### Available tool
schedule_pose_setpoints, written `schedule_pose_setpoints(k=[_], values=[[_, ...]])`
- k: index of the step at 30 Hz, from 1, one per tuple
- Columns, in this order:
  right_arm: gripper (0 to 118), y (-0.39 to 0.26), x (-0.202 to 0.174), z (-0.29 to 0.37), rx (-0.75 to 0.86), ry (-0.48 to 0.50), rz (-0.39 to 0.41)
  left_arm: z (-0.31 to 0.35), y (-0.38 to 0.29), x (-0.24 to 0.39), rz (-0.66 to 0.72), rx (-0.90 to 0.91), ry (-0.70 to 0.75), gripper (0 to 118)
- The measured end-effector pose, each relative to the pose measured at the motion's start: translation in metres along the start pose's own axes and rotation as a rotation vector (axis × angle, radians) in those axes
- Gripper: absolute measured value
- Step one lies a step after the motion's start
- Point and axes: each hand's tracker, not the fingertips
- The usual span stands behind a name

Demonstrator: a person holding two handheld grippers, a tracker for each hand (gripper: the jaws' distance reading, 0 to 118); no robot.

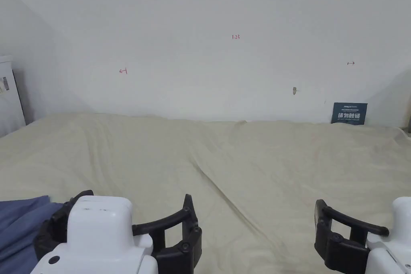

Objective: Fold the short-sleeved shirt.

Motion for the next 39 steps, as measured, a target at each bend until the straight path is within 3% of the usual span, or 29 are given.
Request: schedule_pose_setpoints(k=[6,11,14,16,17,18,21,24,26,29,30,31,39], values=[[113,0.003,0.000,0.004,0.042,0.007,-0.028,0.001,0.004,-0.011,0.002,0.016,0.043,118],[111,0.001,0.002,0.003,0.025,0.029,-0.027,0.000,0.002,-0.016,0.102,-0.023,-0.053,113],[111,0.001,0.006,0.002,0.018,0.048,-0.038,0.000,0.003,-0.014,0.100,-0.030,-0.059,70],[111,0.001,0.006,0.004,0.019,0.055,-0.043,-0.001,0.002,-0.015,0.100,-0.033,-0.051,63],[111,0.001,0.006,0.005,0.024,0.058,-0.045,-0.002,0.002,-0.014,0.096,-0.035,-0.043,43],[111,0.002,0.006,0.005,0.030,0.061,-0.044,-0.002,0.002,-0.014,0.089,-0.037,-0.037,30],[110,0.002,0.004,0.007,0.033,0.065,-0.023,-0.002,0.000,-0.014,0.053,-0.048,-0.025,29],[108,0.001,0.001,0.006,0.030,0.067,-0.011,-0.002,0.000,-0.015,0.058,-0.046,-0.006,18],[95,0.000,0.000,0.007,0.033,0.073,-0.009,-0.001,0.001,-0.015,0.064,-0.042,-0.006,15],[18,-0.002,-0.001,0.005,0.053,0.045,0.004,-0.001,0.001,-0.014,0.062,-0.039,-0.002,8],[0,-0.003,-0.001,0.004,0.063,0.030,0.012,-0.001,0.001,-0.014,0.062,-0.039,0.004,6],[0,-0.004,-0.003,0.005,0.086,0.000,0.002,-0.001,0.001,-0.015,0.063,-0.041,0.002,6],[0,-0.005,0.006,0.003,0.042,0.076,-0.030,-0.002,0.000,-0.015,0.063,-0.045,0.001,0]])
